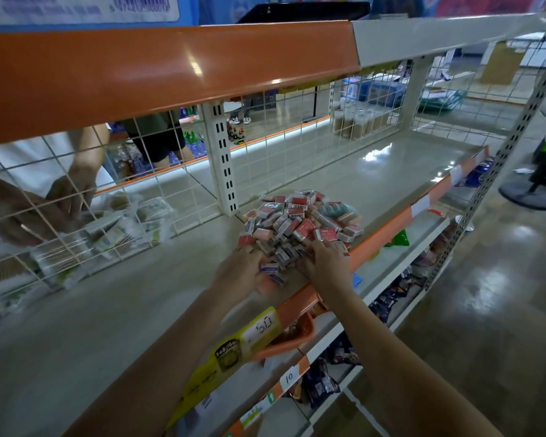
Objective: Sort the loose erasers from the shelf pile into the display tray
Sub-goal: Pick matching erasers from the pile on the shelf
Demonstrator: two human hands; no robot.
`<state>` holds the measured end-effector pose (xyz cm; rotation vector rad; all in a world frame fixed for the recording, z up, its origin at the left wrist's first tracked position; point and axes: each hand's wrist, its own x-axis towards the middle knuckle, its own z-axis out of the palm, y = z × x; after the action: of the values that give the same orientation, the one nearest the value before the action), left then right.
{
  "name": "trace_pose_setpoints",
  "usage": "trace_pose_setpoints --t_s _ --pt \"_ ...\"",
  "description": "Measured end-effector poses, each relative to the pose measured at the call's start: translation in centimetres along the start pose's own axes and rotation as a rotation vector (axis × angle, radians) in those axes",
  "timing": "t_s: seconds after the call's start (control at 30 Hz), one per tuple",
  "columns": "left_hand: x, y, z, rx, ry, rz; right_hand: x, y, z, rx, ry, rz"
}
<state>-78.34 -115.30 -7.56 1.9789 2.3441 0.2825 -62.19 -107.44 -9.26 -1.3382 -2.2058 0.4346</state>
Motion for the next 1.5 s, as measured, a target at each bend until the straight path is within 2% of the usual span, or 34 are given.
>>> trace_pose_setpoints --t_s 0.23,0.37,0.77,1.0,1.23,1.5 --pt "-2.8 -1.8 -1.1 -0.278 0.068 -0.110 -2.1 0.6 -1.1 0.197 0.038 -0.056" --pt "-5.9 -3.3 -2.2 -0.361 0.152 -0.180 -3.9 -0.9 -0.6 0.317 -0.008 -0.127" --pt "-20.9 -10.9 -7.3 -0.331 0.333 -0.463 -8.7 -15.0 3.7 0.572 -0.282 -0.510" --pt "-31.3 -14.9 -10.2 -0.236 0.405 -0.632 -12.7 -24.7 5.5 0.591 -0.443 -0.688" --pt "-39.8 -19.6 -11.0 -0.268 0.374 -0.747 -17.6 -33.0 8.0 0.571 -0.550 -0.807" --pt "-45.8 -23.3 -11.3 -0.247 0.298 -0.694 -22.2 -37.7 10.1 0.412 -0.697 -0.917"
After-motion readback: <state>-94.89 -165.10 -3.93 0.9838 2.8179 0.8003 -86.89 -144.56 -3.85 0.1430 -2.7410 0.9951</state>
